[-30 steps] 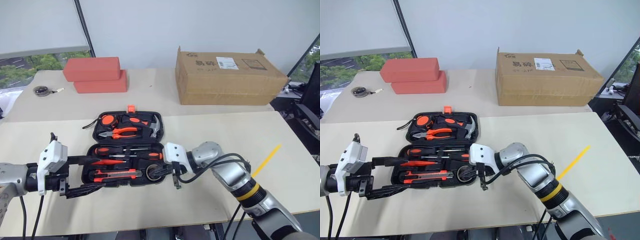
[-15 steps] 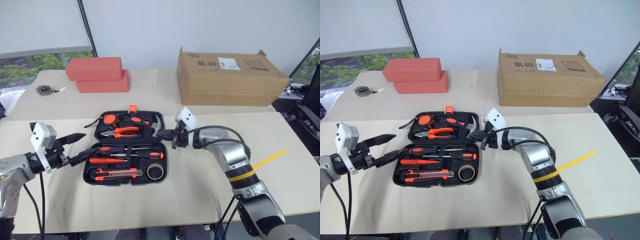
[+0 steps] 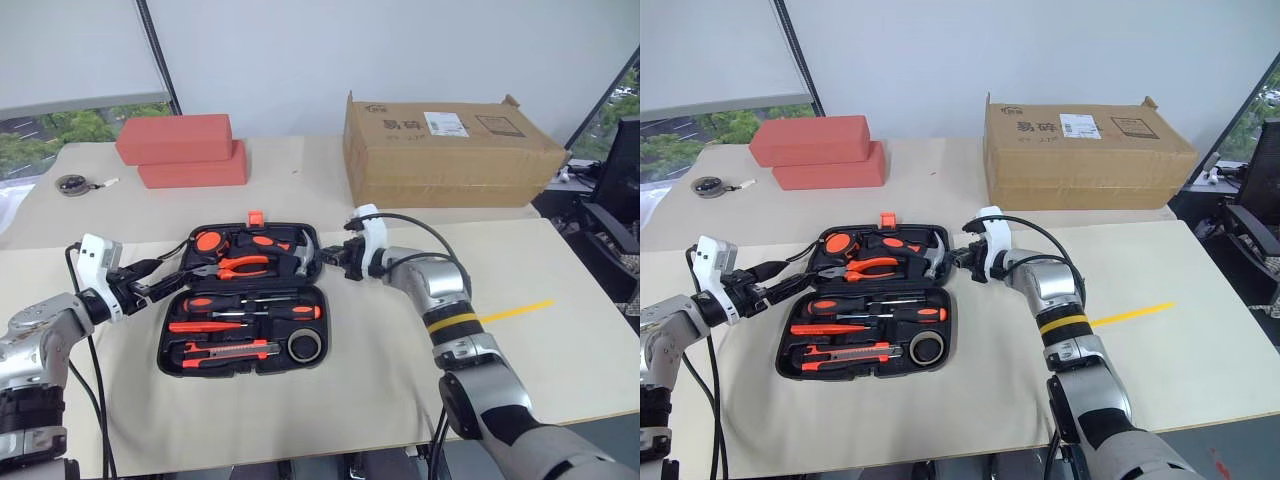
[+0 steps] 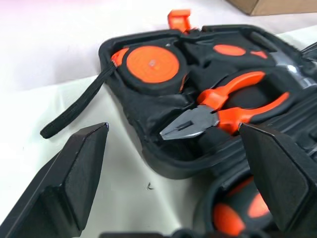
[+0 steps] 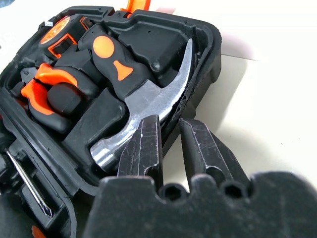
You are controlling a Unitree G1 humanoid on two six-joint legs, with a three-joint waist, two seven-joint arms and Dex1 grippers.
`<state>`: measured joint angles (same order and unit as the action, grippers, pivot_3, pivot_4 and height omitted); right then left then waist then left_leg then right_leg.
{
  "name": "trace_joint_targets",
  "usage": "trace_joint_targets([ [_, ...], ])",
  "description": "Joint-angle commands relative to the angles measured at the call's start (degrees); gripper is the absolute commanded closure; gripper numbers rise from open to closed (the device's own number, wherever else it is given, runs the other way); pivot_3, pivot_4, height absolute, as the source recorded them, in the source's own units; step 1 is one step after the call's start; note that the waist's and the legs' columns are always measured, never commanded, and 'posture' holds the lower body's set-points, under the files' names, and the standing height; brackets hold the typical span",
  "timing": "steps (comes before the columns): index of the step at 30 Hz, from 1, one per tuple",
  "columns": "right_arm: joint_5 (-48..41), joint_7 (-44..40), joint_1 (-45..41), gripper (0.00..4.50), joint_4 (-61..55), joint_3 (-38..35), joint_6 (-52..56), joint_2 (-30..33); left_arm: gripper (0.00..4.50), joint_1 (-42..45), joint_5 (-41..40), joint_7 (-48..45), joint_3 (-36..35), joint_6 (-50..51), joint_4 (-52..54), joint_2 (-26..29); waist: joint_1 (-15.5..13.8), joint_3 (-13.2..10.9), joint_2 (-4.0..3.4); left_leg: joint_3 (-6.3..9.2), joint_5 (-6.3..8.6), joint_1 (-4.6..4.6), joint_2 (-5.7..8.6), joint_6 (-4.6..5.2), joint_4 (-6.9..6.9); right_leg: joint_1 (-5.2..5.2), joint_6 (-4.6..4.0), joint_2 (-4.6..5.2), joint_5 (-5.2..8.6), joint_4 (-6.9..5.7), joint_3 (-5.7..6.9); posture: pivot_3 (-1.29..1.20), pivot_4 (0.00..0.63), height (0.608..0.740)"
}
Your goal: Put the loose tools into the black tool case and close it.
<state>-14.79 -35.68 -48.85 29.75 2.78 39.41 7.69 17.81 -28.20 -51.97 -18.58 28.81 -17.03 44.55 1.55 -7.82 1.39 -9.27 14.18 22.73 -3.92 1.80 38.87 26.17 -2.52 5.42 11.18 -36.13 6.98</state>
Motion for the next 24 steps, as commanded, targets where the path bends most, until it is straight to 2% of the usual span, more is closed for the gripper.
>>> trace_joint_targets([
  [1,-0.65,0.04,-1.46,3.7,0.11,-0.73,-0.44,-0.82,0.0,1.71,0.62,0.23,-0.16,-0.69,-0.27,0.52,0.27,0.0,0.0,0.0,0.0,-0.01,0.0,-0.01,0.0,0.0,0.0,0.01,0.0,-0.02,-0.01,0.0,0.15,0.712],
  [4,-0.75,0.03,-1.51,4.43,0.0,-0.66,1.18,-1.13,0.0,2.47,1.14,0.42,-0.01,-0.72,-1.2,0.43,0.77,0.0,0.01,0.01,-0.02,-0.02,0.0,-0.03,0.0,0.0,0.0,0.01,0.0,-0.04,-0.01,0.0,0.15,0.712],
  [14,-0.07,-0.86,-3.09,4.48,0.64,0.41,3.41,-1.12,0.0,5.62,2.22,1.92,0.13,-0.74,-6.17,0.41,1.14,0.01,0.01,0.01,-0.03,-0.06,-0.01,-0.06,-0.04,-0.01,0.0,0.0,0.0,-0.06,-0.02,0.0,0.15,0.712],
  [19,-0.24,-0.75,-3.43,2.91,0.8,0.25,4.29,-0.92,0.0,6.01,2.49,1.8,0.25,-1.18,-6.88,0.11,1.05,0.01,0.01,0.0,-0.03,-0.07,0.0,-0.06,-0.04,0.0,0.0,0.01,0.0,-0.08,-0.02,0.0,0.15,0.712],
  [20,-0.18,-0.84,-3.49,2.72,0.84,0.39,4.44,-0.83,0.0,5.94,2.5,1.76,0.3,-1.19,-6.74,0.01,1.0,0.01,0.01,0.0,-0.03,-0.07,-0.01,-0.06,-0.04,-0.01,0.0,0.01,0.0,-0.08,-0.02,0.0,0.15,0.712],
  [24,-0.28,-0.64,-3.62,2.72,0.95,0.31,4.32,-0.92,0.0,5.83,2.46,1.64,0.41,-1.19,-6.37,-0.31,0.97,0.01,0.01,0.0,-0.03,-0.04,0.02,-0.05,-0.04,-0.01,-0.01,0.06,-0.01,-0.06,-0.01,0.0,0.15,0.712],
])
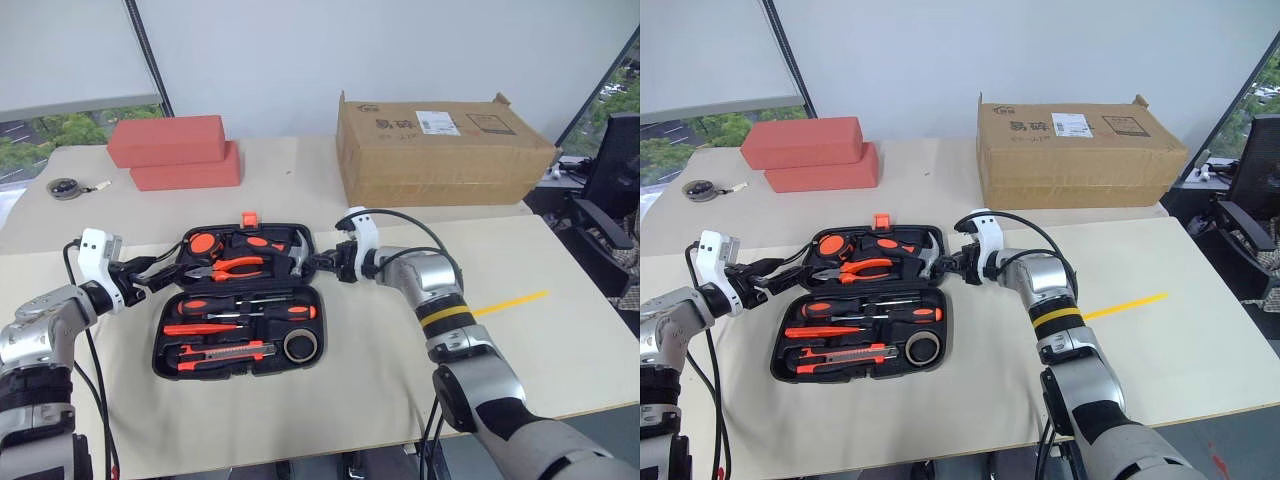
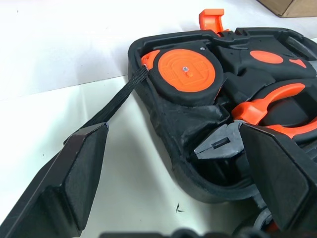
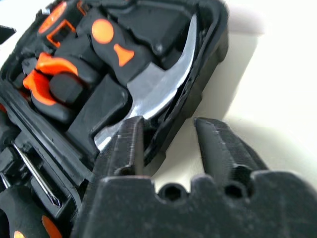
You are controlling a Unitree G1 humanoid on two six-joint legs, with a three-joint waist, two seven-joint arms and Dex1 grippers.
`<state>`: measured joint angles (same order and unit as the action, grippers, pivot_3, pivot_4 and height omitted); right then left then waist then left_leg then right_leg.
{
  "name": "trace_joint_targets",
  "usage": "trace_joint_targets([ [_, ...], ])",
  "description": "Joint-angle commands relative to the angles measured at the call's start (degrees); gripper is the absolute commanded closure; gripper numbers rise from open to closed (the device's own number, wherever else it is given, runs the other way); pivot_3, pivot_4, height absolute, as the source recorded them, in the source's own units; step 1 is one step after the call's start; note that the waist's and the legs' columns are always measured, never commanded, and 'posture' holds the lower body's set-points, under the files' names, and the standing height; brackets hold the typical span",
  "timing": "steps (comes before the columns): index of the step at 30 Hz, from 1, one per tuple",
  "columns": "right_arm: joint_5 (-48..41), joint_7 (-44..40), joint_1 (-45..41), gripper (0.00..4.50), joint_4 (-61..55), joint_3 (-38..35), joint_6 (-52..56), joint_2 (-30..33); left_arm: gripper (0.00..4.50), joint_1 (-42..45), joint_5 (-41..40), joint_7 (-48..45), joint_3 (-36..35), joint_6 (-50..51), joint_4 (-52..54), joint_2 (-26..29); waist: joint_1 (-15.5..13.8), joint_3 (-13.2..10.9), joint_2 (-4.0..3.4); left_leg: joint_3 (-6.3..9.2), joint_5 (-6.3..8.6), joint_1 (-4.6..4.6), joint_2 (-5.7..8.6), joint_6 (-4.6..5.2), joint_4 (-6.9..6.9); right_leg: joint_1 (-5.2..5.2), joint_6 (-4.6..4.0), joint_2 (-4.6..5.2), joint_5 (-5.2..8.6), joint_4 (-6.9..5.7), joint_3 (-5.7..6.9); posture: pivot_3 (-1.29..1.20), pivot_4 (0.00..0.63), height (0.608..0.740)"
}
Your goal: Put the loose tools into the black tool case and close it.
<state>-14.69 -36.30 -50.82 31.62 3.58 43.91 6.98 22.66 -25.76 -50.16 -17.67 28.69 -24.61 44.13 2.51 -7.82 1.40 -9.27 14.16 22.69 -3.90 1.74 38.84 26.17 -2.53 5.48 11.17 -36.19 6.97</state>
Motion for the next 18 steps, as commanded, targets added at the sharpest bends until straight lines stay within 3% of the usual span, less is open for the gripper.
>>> trace_joint_targets([
  [1,-0.38,0.37,-1.83,2.72,-0.74,-0.77,-0.49,-0.39,0.0,0.99,0.03,-0.18,-0.48,-1.06,1.25,0.06,-0.03,0.0,0.0,0.0,0.0,0.0,0.0,0.0,0.0,0.0,0.0,0.0,0.0,0.0,0.0,0.0,0.15,0.712],
  [2,-0.46,0.46,-2.03,2.72,-0.66,-0.92,-0.62,-0.48,0.0,1.01,0.03,-0.2,-0.47,-1.03,1.28,0.03,-0.04,0.0,0.0,0.0,0.0,0.0,0.01,0.0,0.0,0.0,0.0,0.01,0.0,0.0,0.0,0.0,0.15,0.712],
  [8,-0.74,0.3,-2.42,4.43,-0.68,-1.3,-0.35,-0.72,0.0,1.25,0.3,-0.19,-0.36,-1.19,0.98,-0.02,0.04,0.0,0.0,0.0,0.0,0.0,0.0,0.0,0.0,0.0,0.01,0.0,0.0,0.0,0.0,0.0,0.15,0.712],
  [18,-0.43,1.5,-2.5,4.48,-0.36,-2.05,-0.61,-1.05,0.0,3.18,-4.08,1.59,-3.72,5.38,-0.18,-1.7,-0.19,0.0,0.0,0.01,0.01,0.06,0.04,0.03,0.01,0.0,0.01,0.05,-0.01,0.02,0.03,0.0,0.15,0.712],
])
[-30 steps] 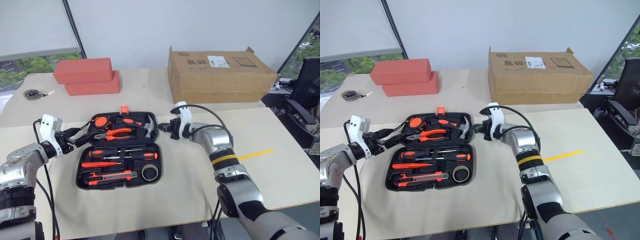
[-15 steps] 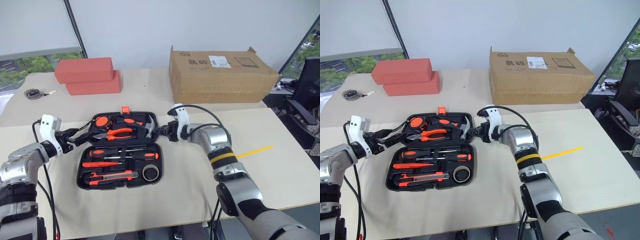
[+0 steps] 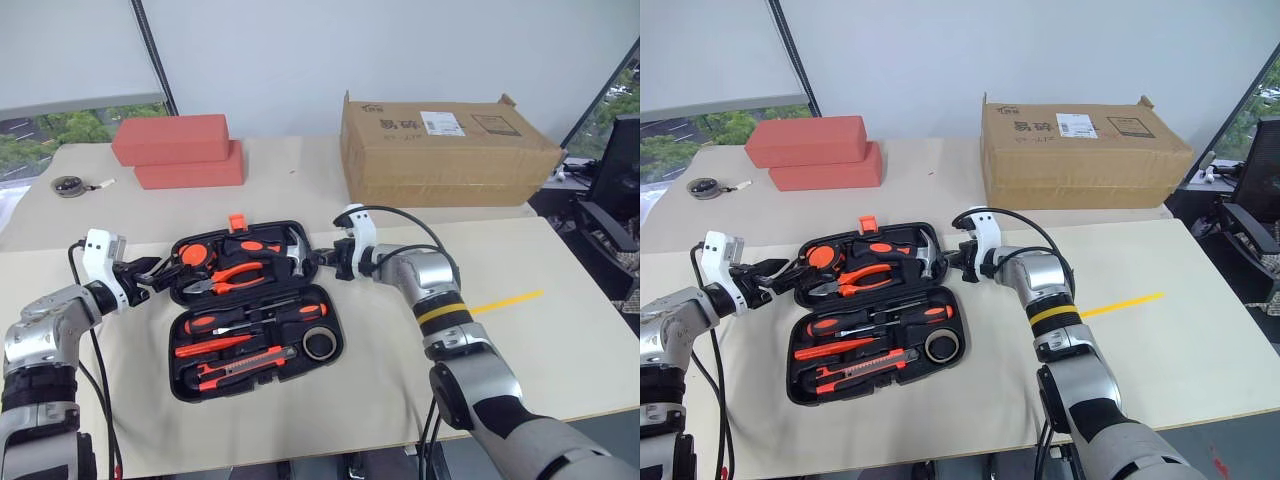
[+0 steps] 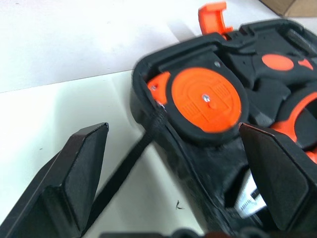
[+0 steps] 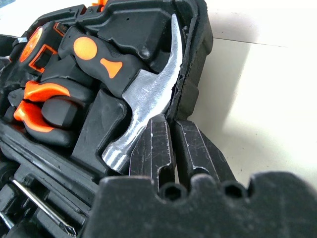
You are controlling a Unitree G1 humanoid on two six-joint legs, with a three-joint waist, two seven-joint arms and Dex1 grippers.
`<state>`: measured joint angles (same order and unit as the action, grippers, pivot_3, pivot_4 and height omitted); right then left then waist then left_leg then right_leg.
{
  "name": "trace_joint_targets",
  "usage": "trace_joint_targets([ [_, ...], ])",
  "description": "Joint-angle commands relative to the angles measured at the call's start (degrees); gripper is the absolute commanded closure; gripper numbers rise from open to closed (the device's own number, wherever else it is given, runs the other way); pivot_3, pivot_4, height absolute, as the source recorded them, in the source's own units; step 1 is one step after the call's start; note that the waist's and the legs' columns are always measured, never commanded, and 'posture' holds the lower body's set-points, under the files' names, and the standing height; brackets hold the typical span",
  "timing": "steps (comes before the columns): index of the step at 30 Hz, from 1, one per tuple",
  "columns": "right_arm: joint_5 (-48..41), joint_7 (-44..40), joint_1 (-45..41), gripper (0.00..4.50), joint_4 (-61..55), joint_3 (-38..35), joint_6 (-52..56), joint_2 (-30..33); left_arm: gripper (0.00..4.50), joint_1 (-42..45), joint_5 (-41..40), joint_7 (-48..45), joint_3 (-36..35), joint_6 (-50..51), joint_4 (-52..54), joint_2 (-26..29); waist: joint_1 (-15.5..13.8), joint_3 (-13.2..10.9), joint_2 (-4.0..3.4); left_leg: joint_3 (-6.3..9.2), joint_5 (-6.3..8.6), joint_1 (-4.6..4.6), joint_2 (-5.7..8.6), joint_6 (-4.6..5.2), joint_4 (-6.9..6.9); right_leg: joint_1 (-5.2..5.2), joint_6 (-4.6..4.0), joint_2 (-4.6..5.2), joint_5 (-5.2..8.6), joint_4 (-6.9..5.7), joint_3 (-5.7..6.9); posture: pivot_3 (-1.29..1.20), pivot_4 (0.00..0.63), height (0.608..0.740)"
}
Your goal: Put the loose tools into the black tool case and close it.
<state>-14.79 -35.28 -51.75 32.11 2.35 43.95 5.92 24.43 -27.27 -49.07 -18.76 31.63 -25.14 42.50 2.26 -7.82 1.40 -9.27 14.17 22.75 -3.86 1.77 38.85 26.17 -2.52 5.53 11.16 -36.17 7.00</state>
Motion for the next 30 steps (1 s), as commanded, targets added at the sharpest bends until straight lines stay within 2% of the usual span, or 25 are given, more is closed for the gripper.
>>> trace_joint_targets([
  [1,-0.32,0.68,-1.59,4.48,-0.79,-0.91,-0.68,0.0,0.0,1.65,-3.93,0.45,-3.69,4.06,0.23,-0.16,0.08,0.0,0.0,0.0,0.0,-0.01,0.0,0.0,0.0,0.0,0.01,0.0,0.0,0.0,0.0,0.0,0.15,0.712],
  [3,-0.36,0.99,-1.66,4.48,-0.67,-1.06,-0.73,-0.02,0.0,1.73,-5.72,0.42,-5.04,6.2,0.06,0.03,0.11,0.0,0.0,0.01,0.0,-0.01,-0.01,0.0,0.0,0.0,0.01,-0.01,0.0,-0.01,0.0,0.0,0.15,0.712],
  [4,-0.33,1.3,-1.71,4.5,-0.6,-1.22,-0.81,0.01,0.53,1.58,-6.58,0.28,-5.87,7.54,-0.14,0.44,0.12,0.0,0.0,0.01,0.0,-0.01,-0.02,0.0,0.0,0.0,0.01,-0.02,0.0,-0.01,0.01,0.0,0.15,0.712],
  [5,-0.31,1.81,-1.81,4.5,-0.43,-1.57,-1.07,0.02,0.74,1.08,-7.56,-0.33,-6.8,9.1,-0.36,1.24,0.12,0.0,0.0,0.01,-0.01,-0.01,-0.02,0.0,0.0,0.0,0.01,-0.02,0.0,-0.02,0.01,0.0,0.15,0.712],
  [11,-0.19,3.88,-2.47,4.5,0.66,-2.91,-2.8,-0.38,0.74,-3.12,-8.02,-2.54,-7.6,14.06,-0.5,4.59,0.12,0.0,0.0,0.01,0.0,-0.02,0.0,-0.01,0.0,0.0,0.05,0.01,0.02,-0.01,-0.01,0.0,0.15,0.712],
  [16,-0.35,4.36,-2.61,4.5,0.89,-2.81,-3.21,-0.95,0.74,-6.87,-7.69,-4.11,-5.1,17.73,3.02,4.72,-0.07,0.0,0.0,0.02,0.02,-0.02,0.01,-0.07,0.01,-0.01,0.11,0.04,0.05,-0.02,0.0,0.0,0.15,0.712],
  [20,-0.48,4.44,-2.58,4.5,0.71,-2.68,-3.35,-1.22,0.74,-5.23,-7.13,-1.44,-5.78,17.65,1.0,3.37,-0.12,0.0,0.01,0.04,0.18,-0.01,0.0,-0.48,0.0,0.0,0.1,0.08,0.04,-0.02,0.03,0.0,0.15,0.712],
  [29,-0.25,4.27,-2.36,4.5,0.47,-2.44,-3.86,-1.05,0.74,-1.96,-7.52,-0.25,-5.1,18.64,-0.22,1.15,-0.06,0.01,0.02,0.04,0.04,-0.01,0.01,-0.28,0.0,-0.01,0.07,0.05,0.02,-0.02,0.03,0.0,0.15,0.712],
  [30,-0.21,4.29,-2.4,4.5,0.51,-2.42,-3.93,-1.08,1.01,-1.56,-7.34,-0.27,-4.94,18.59,-0.57,1.05,-0.07,0.01,0.02,0.04,0.04,-0.01,0.02,-0.28,0.0,-0.01,0.07,0.05,0.02,-0.02,0.03,0.0,0.15,0.712],
])
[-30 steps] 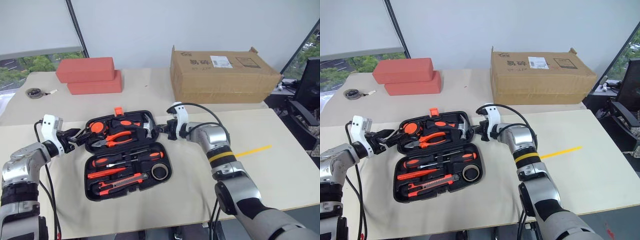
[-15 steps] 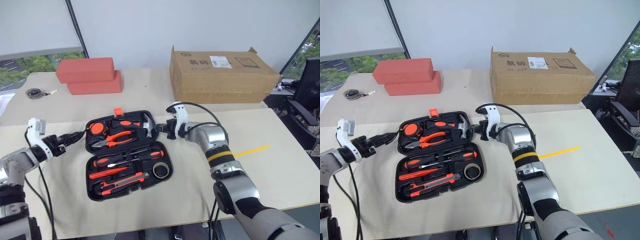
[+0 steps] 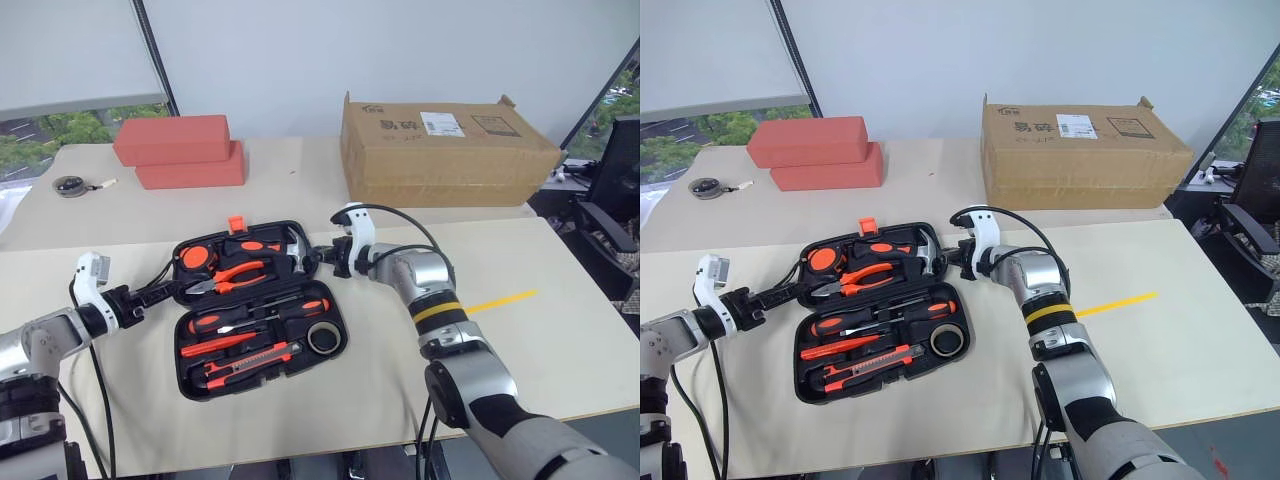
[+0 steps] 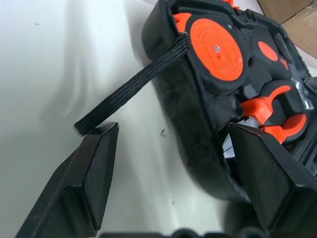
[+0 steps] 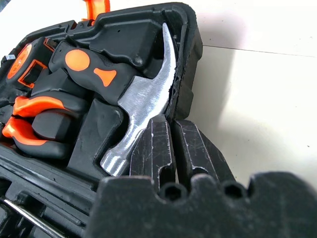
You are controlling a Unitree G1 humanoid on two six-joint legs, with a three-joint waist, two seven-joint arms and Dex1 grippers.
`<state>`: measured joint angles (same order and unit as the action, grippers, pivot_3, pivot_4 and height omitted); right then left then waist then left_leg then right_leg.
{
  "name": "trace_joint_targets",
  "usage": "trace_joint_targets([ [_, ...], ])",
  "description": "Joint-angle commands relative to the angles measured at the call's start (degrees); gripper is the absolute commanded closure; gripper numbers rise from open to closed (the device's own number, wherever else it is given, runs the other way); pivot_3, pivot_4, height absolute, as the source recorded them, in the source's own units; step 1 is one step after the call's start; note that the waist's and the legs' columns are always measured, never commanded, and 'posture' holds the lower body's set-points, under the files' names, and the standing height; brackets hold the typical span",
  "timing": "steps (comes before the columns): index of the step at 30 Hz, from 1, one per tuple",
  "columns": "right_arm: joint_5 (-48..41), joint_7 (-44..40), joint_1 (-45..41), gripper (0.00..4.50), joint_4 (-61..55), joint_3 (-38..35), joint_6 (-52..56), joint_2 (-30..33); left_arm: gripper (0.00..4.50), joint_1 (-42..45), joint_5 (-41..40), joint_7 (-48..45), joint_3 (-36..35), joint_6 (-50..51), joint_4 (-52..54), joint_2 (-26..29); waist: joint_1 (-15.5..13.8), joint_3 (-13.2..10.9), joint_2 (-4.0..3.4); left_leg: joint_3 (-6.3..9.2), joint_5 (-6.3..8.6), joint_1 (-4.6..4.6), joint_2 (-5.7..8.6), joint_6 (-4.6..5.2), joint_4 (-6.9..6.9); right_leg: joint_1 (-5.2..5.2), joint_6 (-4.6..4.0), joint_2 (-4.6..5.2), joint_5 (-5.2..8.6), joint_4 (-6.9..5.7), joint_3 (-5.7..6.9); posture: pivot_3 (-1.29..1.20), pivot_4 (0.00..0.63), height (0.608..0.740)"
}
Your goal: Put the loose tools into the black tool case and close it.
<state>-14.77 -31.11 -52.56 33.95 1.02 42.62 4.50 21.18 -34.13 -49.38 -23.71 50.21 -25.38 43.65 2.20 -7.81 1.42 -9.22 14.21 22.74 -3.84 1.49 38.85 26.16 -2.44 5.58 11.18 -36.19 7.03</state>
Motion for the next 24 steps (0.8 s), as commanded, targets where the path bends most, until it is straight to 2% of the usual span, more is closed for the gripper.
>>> trace_joint_targets([
  [1,-0.21,0.14,-1.6,4.5,-1.35,-1.09,-2.64,0.34,1.24,2.06,-0.31,0.07,0.12,-0.06,-0.71,-0.19,0.01,0.0,0.0,0.0,0.0,0.0,0.0,0.0,0.0,0.0,0.0,0.0,0.0,0.0,0.0,0.0,0.15,0.712],
  [2,-0.19,0.18,-1.61,4.5,-1.35,-1.09,-2.69,0.33,1.41,2.39,-0.2,0.1,0.16,-0.11,-1.12,-0.26,0.02,0.0,0.0,0.0,0.0,0.0,0.0,-0.01,0.0,0.0,0.0,-0.01,0.0,0.0,0.0,0.0,0.15,0.712],
  [9,-0.16,0.34,-1.54,4.5,-1.69,-1.18,-2.69,0.59,3.94,2.52,0.53,-1.72,2.24,0.17,-1.84,-0.05,-0.03,0.0,0.0,0.0,-0.06,0.0,0.0,0.1,0.0,0.0,0.0,-0.01,0.0,-0.01,0.0,0.0,0.15,0.712],
  [11,-0.18,0.44,-1.55,4.5,-1.71,-1.25,-2.75,0.59,4.45,2.49,0.6,-2.16,2.57,0.21,-1.79,-0.1,-0.09,0.0,-0.01,0.0,-0.07,-0.02,0.01,0.09,0.0,-0.01,0.01,0.01,0.0,-0.03,0.0,0.0,0.15,0.712],
  [24,-2.21,0.13,-2.03,4.5,-3.71,-5.82,-10.06,1.91,4.45,11.41,-1.19,0.23,-0.21,-5.86,0.6,-5.19,-1.1,-0.04,0.01,0.02,-0.15,0.19,0.07,0.13,0.0,0.1,0.02,0.05,-0.08,0.03,0.05,0.0,0.15,0.712],
])
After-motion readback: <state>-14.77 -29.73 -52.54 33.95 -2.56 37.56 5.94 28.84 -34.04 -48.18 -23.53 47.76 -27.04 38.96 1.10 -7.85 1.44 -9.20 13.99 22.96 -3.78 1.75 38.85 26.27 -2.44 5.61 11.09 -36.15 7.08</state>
